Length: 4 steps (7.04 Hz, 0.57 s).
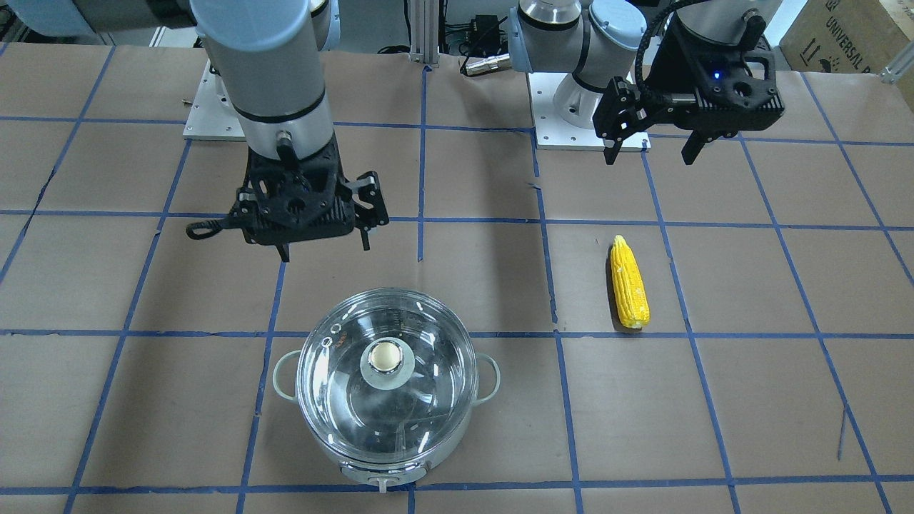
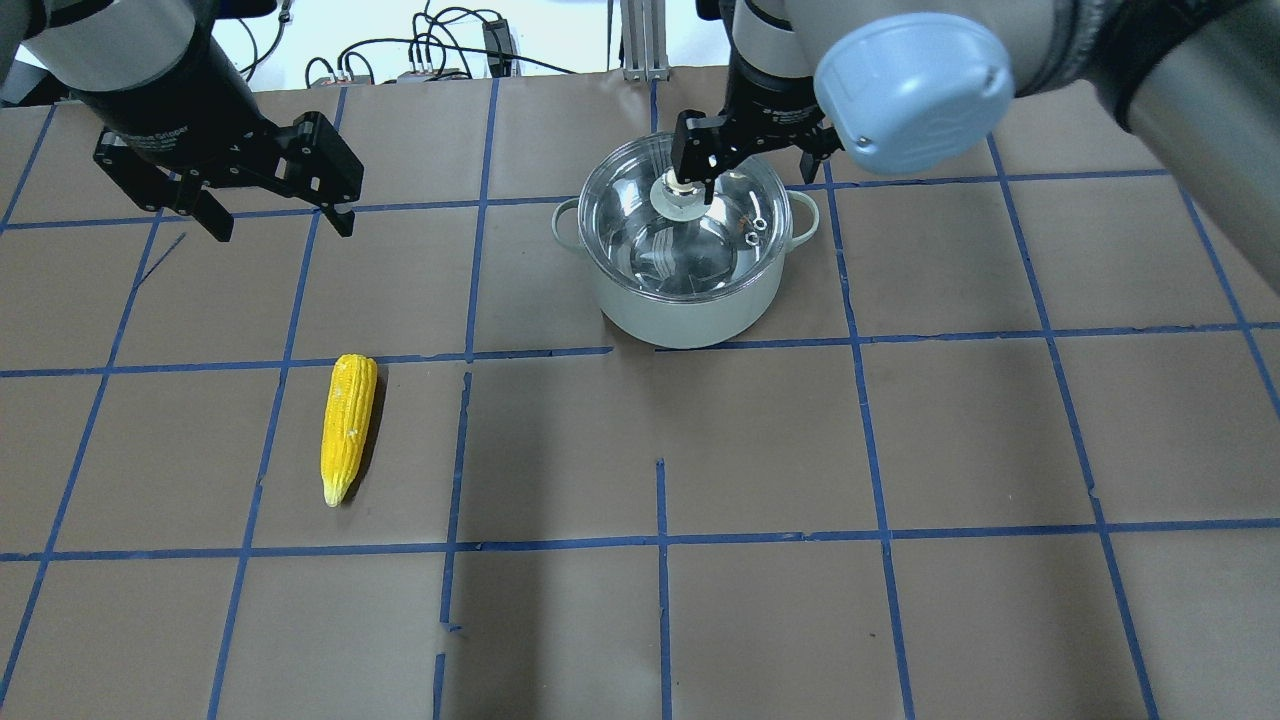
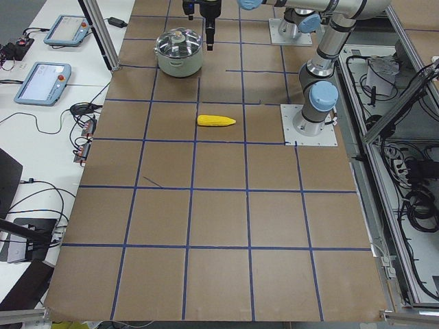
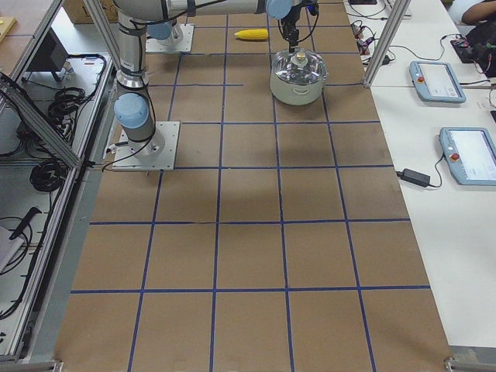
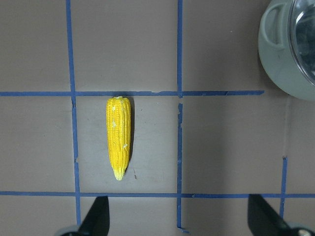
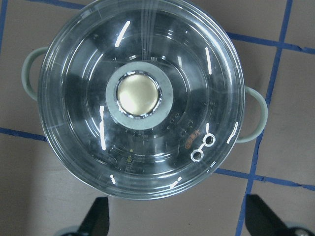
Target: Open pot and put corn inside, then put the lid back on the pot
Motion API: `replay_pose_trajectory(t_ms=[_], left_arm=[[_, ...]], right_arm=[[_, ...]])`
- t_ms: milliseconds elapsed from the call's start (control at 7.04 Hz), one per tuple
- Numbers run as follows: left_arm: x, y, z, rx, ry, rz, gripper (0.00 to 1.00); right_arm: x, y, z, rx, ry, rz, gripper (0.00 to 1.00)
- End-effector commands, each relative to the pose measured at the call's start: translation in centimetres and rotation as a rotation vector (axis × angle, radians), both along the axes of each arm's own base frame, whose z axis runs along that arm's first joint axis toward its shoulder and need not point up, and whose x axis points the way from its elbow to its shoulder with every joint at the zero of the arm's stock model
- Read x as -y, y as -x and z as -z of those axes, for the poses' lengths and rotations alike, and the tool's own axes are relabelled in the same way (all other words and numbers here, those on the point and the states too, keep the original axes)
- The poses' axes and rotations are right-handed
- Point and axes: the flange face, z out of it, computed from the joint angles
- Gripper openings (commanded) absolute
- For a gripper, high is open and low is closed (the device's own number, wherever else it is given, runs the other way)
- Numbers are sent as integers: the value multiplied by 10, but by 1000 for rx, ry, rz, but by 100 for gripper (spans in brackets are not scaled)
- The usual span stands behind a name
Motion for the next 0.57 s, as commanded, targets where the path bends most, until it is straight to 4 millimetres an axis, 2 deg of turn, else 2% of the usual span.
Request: replay_pose_trajectory(t_ms=[0,284,426], left_arm=[[2,-2,2,-1,-4,-3,100],[2,-2,4,0,-5,-3,100],[4,-2,5,0,-7,-3,100]], right_arm=[[31,-11,33,-3,-33,-3,96],[36,-37,51,16,-53,-29,96],[35,-40,53,15,-58,-33,96]])
